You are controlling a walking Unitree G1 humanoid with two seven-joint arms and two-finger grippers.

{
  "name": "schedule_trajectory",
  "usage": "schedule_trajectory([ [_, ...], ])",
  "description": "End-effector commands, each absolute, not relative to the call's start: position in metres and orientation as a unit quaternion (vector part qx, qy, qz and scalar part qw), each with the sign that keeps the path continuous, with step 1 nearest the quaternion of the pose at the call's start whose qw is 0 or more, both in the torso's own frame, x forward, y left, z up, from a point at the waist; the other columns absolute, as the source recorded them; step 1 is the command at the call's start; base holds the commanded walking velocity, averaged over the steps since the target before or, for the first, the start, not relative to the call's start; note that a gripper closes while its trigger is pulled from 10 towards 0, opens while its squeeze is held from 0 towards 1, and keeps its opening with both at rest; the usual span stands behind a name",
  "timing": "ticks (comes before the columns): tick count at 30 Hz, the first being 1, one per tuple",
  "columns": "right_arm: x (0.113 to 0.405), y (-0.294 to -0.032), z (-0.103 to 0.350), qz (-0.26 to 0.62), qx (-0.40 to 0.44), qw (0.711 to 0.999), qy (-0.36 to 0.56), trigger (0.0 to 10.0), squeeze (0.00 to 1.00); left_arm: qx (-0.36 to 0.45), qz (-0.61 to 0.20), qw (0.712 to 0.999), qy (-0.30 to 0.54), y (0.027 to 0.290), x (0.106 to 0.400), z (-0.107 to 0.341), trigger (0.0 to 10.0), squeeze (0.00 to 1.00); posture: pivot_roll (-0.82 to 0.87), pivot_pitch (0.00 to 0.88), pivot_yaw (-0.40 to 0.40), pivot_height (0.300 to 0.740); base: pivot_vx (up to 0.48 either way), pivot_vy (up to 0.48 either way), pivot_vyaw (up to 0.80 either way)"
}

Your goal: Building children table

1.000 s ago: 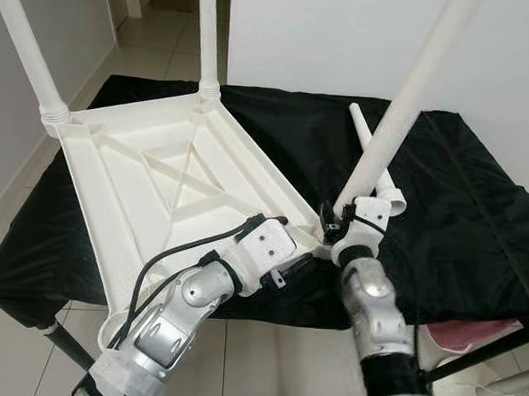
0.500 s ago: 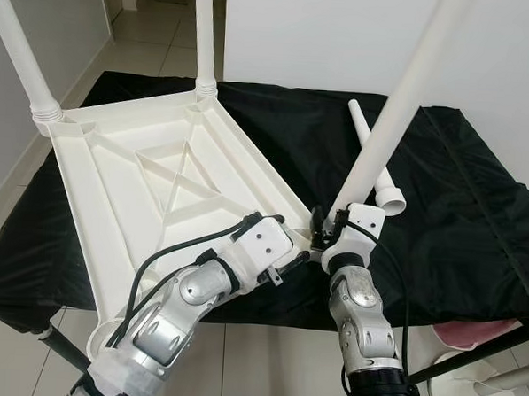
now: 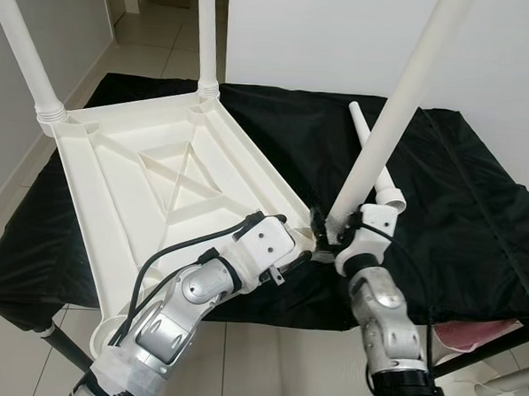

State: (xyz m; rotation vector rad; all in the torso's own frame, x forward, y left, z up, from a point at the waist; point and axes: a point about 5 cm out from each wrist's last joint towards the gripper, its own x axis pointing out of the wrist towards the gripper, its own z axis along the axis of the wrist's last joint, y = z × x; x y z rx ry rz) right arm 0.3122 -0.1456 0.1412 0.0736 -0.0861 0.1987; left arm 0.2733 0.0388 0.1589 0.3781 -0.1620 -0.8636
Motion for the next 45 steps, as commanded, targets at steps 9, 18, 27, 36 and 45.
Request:
schedule_trajectory([
  [9,0.327,-0.16,0.14,0.217,-0.026,0.975,-0.04,10.0,0.0,0.189,-0.421,0.885,-0.06,0.037,0.268,0.143,10.0,0.0,0.0,0.012,-0.058,0.74,0.0,0.0,0.0],
  [18,0.336,-0.164,0.141,0.312,-0.067,0.947,-0.025,4.4,0.0,0.184,-0.434,0.88,-0.061,0.038,0.266,0.146,10.0,0.0,0.01,0.021,-0.052,0.74,0.0,0.0,0.0],
  [27,0.34,-0.177,0.134,0.324,-0.075,0.943,-0.01,0.0,0.0,0.189,-0.432,0.879,-0.065,0.039,0.267,0.148,10.0,0.0,0.01,0.024,-0.049,0.74,0.0,0.0,0.0],
  [36,0.34,-0.182,0.125,0.283,-0.038,0.958,0.001,10.0,0.0,0.188,-0.433,0.879,-0.066,0.039,0.268,0.149,10.0,0.0,0.0,0.031,-0.045,0.74,0.0,0.0,0.0],
  [45,0.342,-0.177,0.128,0.151,0.007,0.988,-0.02,10.0,0.0,0.185,-0.434,0.879,-0.067,0.037,0.268,0.149,10.0,0.0,-0.01,0.039,-0.042,0.74,0.0,0.0,0.0],
])
